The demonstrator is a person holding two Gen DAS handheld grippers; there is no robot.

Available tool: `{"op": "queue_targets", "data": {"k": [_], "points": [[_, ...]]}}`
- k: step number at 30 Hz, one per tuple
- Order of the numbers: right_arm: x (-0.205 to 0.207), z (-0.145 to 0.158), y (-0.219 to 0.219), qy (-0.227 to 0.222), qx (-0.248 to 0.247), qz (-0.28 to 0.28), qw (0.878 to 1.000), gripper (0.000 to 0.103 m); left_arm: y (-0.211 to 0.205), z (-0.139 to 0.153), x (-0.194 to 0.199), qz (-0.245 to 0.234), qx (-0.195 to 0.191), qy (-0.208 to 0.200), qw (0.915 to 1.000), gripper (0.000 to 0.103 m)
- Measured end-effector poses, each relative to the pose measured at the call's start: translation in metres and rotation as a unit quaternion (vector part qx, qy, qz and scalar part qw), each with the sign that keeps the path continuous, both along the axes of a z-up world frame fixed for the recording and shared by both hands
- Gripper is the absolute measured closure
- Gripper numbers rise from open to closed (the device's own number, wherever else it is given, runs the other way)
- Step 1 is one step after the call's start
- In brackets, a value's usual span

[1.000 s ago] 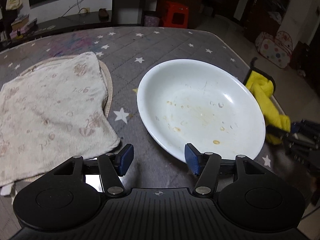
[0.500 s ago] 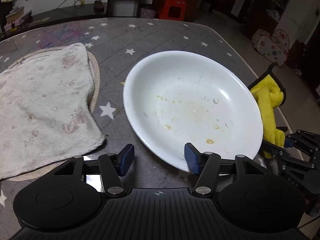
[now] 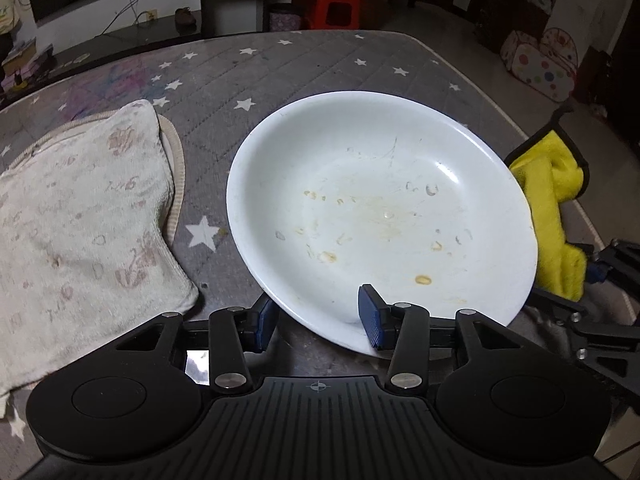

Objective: Clean bowl

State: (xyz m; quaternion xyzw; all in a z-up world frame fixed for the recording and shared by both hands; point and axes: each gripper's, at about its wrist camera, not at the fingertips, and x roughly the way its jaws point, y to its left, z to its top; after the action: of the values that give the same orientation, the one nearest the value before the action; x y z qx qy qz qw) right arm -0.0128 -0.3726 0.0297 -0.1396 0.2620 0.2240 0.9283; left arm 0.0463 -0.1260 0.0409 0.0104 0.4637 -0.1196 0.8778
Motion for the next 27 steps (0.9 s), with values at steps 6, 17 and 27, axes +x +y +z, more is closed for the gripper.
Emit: {"op": "queue_targets", "data": {"k": [6, 17, 27], "points": [[-0.012, 0.013, -0.010, 0.001, 0.020, -0.010, 1.000, 0.061, 0.002, 0.000, -0.001, -0.002, 0.003, -0.001, 1.0000, 0.057], [-0.022, 0.029, -0.030, 0.004, 0.012, -0.017, 1.000, 0.050, 0.000, 0.003, 0.001, -0.005, 0.009, -0.006, 0.9999, 0.054], [-0.009, 0.022, -0.026, 0.009, -0.047, 0.011, 0.999, 0.048, -0.008, 0.003, 0.000, -0.011, 0.017, -0.007, 0.9998, 0.053]]}}
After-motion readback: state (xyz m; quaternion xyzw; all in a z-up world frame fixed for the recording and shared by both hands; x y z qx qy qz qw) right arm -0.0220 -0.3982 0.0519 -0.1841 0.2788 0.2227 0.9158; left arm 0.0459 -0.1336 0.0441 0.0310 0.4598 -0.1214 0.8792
